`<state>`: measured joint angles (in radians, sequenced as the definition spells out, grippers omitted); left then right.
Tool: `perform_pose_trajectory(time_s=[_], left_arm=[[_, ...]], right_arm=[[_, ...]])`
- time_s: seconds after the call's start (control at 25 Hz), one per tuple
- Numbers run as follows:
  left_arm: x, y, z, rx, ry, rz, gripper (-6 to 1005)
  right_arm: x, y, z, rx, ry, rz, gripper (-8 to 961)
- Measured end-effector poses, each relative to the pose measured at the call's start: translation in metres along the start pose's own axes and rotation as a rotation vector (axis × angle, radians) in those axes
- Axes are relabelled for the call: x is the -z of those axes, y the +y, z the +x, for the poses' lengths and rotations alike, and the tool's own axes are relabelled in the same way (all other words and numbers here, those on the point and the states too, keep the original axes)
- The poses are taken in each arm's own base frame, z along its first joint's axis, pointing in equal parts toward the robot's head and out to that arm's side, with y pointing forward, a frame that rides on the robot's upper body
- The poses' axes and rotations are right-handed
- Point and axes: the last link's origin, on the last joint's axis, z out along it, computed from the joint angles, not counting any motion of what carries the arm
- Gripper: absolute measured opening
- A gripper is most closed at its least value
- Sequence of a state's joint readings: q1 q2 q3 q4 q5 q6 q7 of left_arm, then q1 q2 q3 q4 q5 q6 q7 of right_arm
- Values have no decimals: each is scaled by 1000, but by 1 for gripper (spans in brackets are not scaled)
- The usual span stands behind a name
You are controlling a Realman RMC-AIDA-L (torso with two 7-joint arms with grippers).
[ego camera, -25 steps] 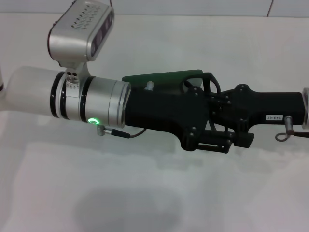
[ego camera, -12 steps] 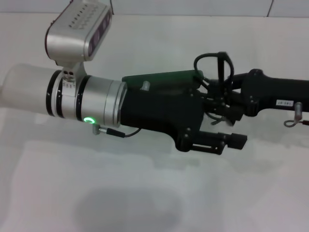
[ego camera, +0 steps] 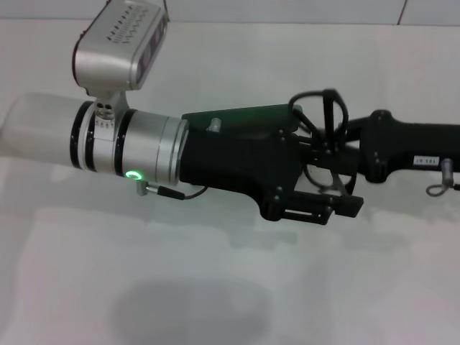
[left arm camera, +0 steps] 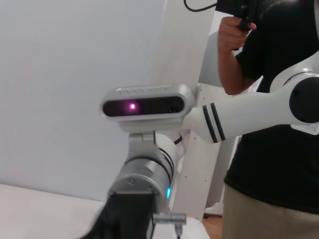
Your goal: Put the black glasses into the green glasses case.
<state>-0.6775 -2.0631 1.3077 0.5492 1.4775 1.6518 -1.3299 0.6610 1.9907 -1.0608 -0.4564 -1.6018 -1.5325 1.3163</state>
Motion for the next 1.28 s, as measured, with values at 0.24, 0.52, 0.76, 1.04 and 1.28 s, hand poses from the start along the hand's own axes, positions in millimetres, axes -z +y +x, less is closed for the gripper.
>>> perform_pose_trajectory(time_s=[0.24, 0.52, 0.76, 1.04, 1.28], left_arm=[[-1, -2, 2, -7, -3, 6, 587], [-1, -5, 2, -9, -10, 20, 588], [14, -9, 3, 1, 14, 72, 588], [84, -20, 0, 38, 241, 406, 589], [140, -23, -9, 47, 429, 723, 588]], right_arm=[[-2, 3, 5, 15, 59, -24, 106], [-1, 3, 7, 18, 75, -26, 107], [7, -3, 5, 43, 32, 43, 107], [4, -8, -3, 222, 61, 99, 108], [-24, -8, -27, 465, 211, 135, 108]])
